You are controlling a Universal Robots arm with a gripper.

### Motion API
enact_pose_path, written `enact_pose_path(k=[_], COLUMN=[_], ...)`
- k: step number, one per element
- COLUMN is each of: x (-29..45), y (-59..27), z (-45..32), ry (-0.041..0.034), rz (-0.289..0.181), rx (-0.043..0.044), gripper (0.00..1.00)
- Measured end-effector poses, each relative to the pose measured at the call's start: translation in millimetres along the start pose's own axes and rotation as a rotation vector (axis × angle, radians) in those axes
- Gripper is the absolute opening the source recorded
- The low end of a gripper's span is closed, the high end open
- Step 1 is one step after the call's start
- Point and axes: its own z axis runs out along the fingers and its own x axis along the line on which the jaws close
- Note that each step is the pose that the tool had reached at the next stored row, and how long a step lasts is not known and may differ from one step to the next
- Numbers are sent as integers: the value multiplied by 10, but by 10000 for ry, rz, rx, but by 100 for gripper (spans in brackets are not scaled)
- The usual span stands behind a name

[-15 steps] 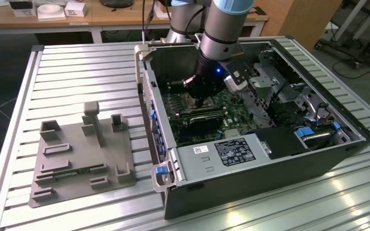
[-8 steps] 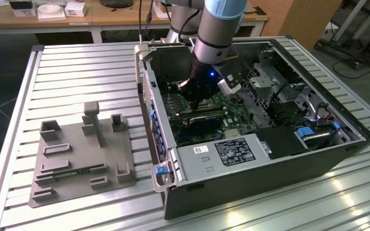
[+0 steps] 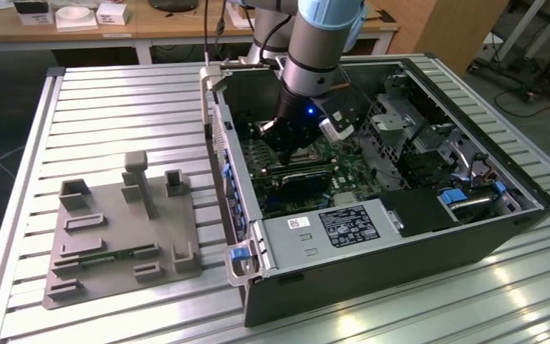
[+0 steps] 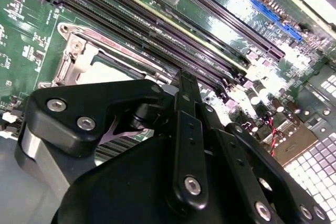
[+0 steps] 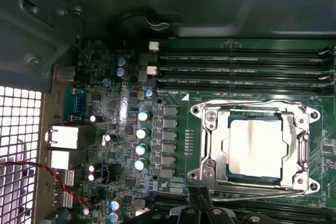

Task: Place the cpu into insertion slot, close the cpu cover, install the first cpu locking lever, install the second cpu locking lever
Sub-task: 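Install the second cpu locking lever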

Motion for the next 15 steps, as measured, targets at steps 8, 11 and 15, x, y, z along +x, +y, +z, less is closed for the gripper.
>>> enact_pose_path(k=[8,11,15], x=[0,-1,-1], y=[3,3,2], z=[14,21,34], ry=[0,-3,-3], rz=[0,-1,-4], rx=[-11,-46,-85], gripper=[11,11,11])
